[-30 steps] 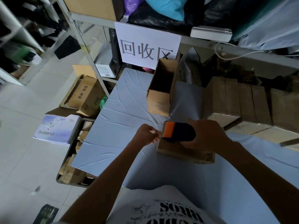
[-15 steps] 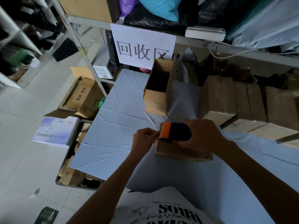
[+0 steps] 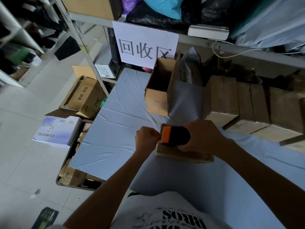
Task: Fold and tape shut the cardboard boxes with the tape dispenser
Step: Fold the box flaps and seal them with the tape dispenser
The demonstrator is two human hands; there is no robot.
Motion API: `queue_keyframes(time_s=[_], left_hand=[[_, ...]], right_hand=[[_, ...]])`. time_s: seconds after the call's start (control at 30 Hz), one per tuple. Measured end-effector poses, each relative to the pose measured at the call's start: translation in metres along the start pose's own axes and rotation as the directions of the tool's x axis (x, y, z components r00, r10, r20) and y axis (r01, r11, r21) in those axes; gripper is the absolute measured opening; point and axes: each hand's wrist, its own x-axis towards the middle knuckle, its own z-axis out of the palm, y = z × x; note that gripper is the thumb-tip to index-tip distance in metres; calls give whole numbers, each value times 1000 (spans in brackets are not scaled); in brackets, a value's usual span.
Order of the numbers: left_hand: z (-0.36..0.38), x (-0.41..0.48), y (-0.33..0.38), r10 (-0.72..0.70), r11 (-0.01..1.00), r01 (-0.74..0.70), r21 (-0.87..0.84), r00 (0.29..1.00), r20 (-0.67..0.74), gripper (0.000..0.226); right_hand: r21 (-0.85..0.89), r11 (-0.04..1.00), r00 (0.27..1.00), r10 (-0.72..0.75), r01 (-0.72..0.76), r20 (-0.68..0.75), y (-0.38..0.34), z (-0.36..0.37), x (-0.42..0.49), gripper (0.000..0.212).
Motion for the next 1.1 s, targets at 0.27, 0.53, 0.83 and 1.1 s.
queue_keyframes(time_s=[0.27,0.53,0.83,1.1], left_hand=[[-2,3,3,-18,999,18,-47,1000,6,10],[2,9,7,36,999,-37,17,999,27,3],[-51,42,-18,7,997,-7,79,1000,-3,9],[-43,38,-8,395,885,-398,243,917,65,20]], right_hand=[[-168,985,999,35,-29,32,43,-10,-21,59],[-202,979,997,51,-37,66,59,-4,-26,53],[-158,987,999,34,-28,41,6,-2,12,60],[-151,987,997,66,-59,44,-8,-3,23,66]])
